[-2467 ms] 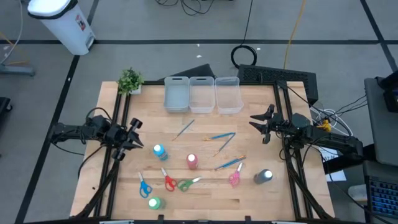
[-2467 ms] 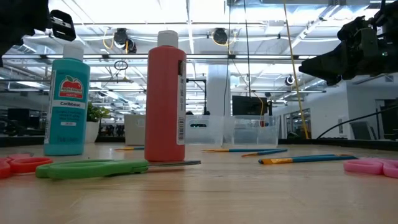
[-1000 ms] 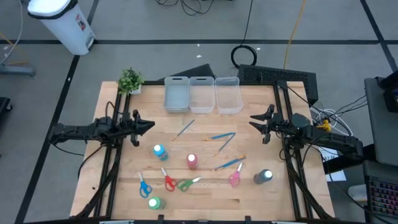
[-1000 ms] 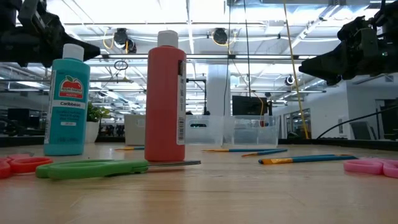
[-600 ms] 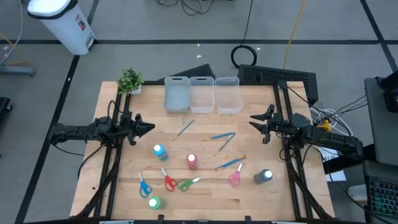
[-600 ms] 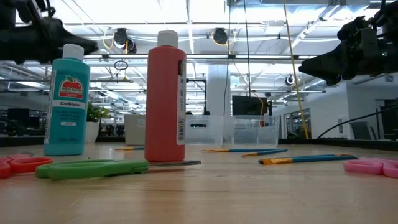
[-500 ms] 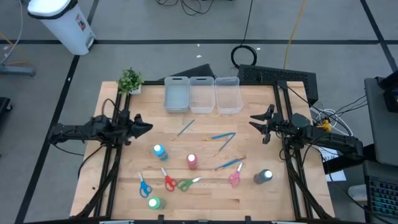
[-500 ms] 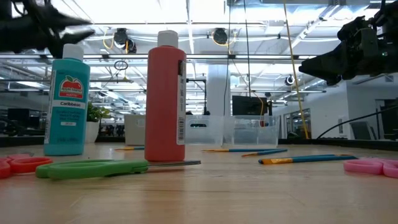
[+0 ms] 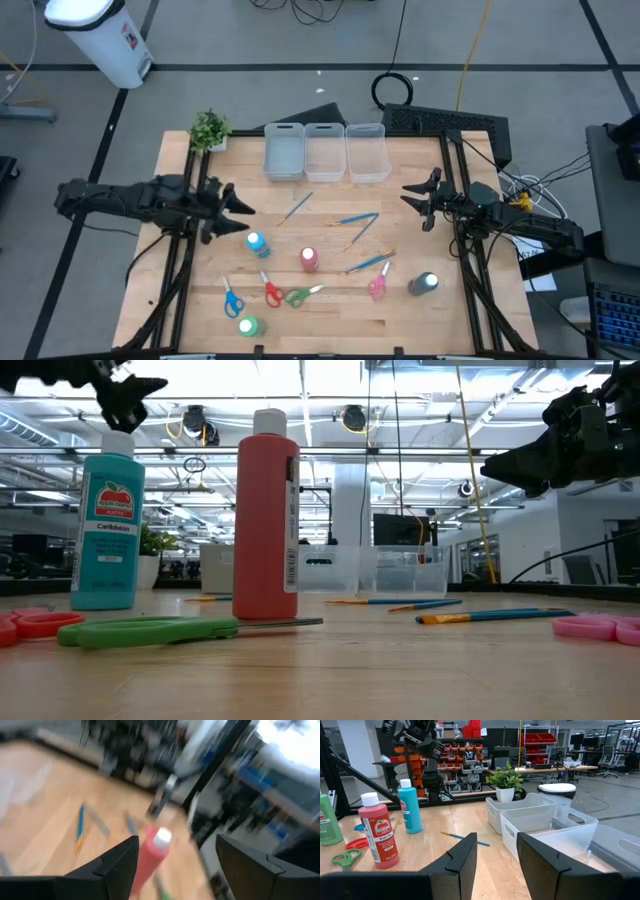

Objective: Pick & Place Paint Supplies
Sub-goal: Put the blue paint bottles into the gray bin

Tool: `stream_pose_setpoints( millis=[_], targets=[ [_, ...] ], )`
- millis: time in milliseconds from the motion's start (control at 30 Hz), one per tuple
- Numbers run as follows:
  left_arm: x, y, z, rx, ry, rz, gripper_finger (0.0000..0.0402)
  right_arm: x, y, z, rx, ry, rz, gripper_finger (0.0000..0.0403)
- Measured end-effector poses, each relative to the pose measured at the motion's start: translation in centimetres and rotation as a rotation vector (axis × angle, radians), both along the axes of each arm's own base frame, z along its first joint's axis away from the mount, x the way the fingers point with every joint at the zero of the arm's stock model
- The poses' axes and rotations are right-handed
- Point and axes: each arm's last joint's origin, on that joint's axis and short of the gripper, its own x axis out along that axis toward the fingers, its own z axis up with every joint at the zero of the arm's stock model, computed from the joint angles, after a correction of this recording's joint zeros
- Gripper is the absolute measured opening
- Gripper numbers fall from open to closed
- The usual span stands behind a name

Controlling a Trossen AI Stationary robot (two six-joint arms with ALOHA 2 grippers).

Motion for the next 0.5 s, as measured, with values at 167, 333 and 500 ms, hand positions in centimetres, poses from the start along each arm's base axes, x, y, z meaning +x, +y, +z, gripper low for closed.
stream_pose_setpoints(
  millis=[167,333,500],
  targets=[
    [2.7,-0.5,2.9,0.051,0.264,-0.030,0.0247,0.0,0.0,0.0,0.000,0.000,0.000,0.0130],
    [4.7,-1.0,4.9,0.105,0.466,-0.058,0.0230,0.0,0.0,0.0,0.000,0.000,0.000,0.0130],
    [5.9,-1.1,5.3,0.082,0.618,-0.037,0.0220,0.0,0.0,0.0,0.000,0.000,0.000,0.0130]
  ],
)
